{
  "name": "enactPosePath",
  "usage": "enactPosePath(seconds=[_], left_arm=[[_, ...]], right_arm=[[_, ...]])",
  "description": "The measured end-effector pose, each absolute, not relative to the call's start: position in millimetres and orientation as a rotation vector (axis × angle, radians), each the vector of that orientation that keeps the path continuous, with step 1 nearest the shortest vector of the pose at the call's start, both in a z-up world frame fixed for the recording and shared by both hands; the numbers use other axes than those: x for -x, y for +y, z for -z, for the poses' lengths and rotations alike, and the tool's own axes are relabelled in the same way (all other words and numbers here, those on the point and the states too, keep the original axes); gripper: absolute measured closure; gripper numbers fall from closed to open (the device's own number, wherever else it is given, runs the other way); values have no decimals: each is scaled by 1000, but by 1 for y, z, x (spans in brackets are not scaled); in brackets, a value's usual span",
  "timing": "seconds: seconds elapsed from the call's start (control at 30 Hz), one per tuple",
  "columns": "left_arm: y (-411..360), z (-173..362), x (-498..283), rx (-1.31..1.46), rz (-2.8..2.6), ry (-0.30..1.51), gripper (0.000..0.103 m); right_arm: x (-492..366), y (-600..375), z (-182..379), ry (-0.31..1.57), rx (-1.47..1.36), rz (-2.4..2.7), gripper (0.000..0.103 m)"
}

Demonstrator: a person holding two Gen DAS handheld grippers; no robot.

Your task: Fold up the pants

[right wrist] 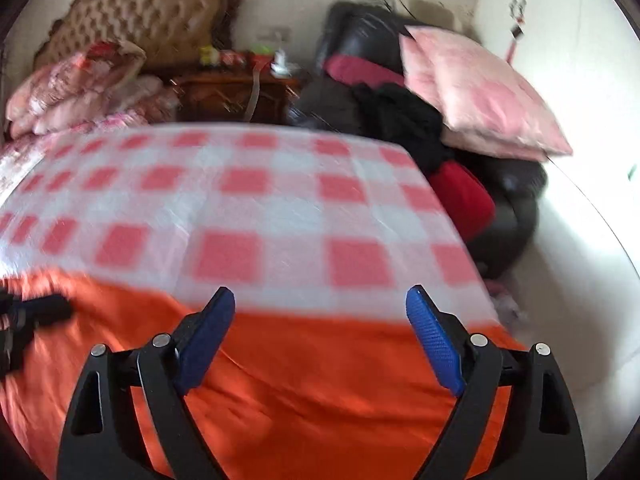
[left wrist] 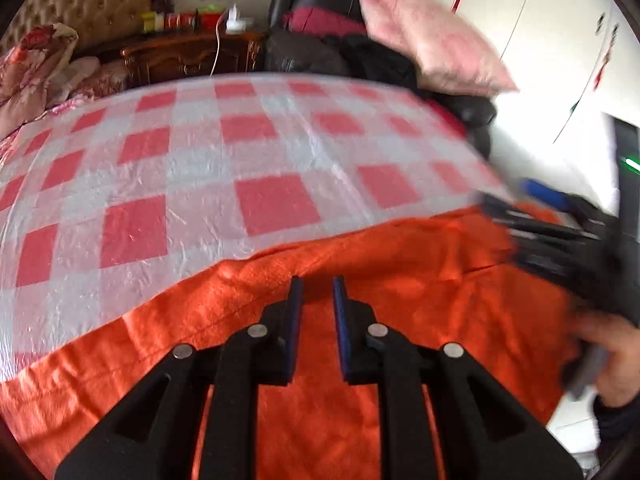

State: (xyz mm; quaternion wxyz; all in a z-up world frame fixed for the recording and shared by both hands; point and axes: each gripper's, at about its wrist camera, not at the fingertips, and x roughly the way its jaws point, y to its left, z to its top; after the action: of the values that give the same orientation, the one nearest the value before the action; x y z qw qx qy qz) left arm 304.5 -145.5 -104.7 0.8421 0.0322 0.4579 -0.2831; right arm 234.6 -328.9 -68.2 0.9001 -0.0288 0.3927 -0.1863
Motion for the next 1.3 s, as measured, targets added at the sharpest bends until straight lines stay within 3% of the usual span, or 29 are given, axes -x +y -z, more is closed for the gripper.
enactPosePath(seconds=[0.27, 0.33, 0.4, 0.57, 0.73, 0.77, 0.97, 1.3], left_arm=[[-151, 109, -312, -73, 600, 955, 85], [-147, 99, -298, -40, 615, 919, 66], [-146, 90, -282, -7, 631, 880, 60], [-134, 80, -229, 91, 696, 851, 60], [-100, 90, -192, 90, 654, 868, 60], [-89, 92, -188, 97, 626, 870, 60], [35, 93, -155, 207, 311, 833, 60], [254, 111, -72, 655, -15, 803, 60]], right_arm=[[-172, -447, 86, 920, -59, 496, 15], [-161, -455, 89, 931, -77, 491, 13], [-153, -458, 90, 938, -68, 507, 13], [-127, -477, 64, 831, -315, 428, 13], [-134, -488, 88, 917, -224, 519, 18], [-127, -489, 84, 890, -267, 522, 24], [-73, -413, 38, 725, -187, 498, 19], [-72, -275, 80, 803, -105, 296, 14]])
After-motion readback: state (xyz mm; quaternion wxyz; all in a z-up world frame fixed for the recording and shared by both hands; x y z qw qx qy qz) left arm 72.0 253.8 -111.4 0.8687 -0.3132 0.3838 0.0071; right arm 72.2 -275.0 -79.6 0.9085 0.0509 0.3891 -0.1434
